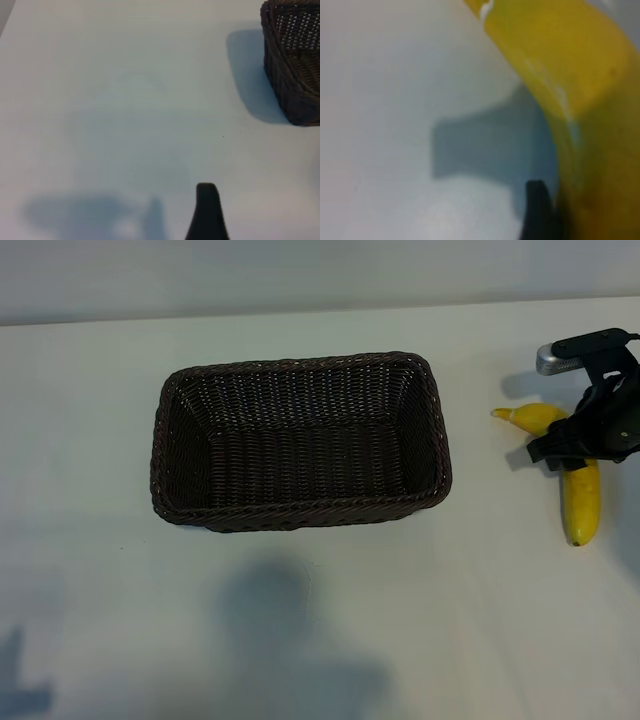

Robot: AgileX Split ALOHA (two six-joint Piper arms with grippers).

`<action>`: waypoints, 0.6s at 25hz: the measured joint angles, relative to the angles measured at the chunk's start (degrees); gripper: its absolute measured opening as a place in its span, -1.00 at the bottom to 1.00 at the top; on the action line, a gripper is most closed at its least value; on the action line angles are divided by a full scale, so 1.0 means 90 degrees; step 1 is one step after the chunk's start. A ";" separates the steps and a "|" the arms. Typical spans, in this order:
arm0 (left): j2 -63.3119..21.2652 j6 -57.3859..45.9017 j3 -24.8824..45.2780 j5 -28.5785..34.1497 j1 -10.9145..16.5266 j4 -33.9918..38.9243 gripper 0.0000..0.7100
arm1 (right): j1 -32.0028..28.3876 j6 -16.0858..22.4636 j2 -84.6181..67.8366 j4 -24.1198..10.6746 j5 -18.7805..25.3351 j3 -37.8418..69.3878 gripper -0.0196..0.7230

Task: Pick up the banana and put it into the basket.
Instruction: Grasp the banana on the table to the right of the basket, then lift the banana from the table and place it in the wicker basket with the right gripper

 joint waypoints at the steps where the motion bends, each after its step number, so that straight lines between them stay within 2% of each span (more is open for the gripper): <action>1: 0.0000 0.0000 0.0000 0.0000 0.0000 0.0000 0.61 | 0.0000 0.0013 0.0029 -0.0011 -0.0012 0.0000 0.22; 11: 0.0000 -0.0021 0.0000 0.0000 0.0000 0.0000 0.61 | 0.0000 0.0085 0.0067 -0.0024 -0.0032 -0.0015 0.21; 15: 0.0000 -0.0021 0.0000 0.0000 0.0000 0.0000 0.61 | 0.0000 0.0092 0.0080 -0.0082 0.0323 -0.0234 0.21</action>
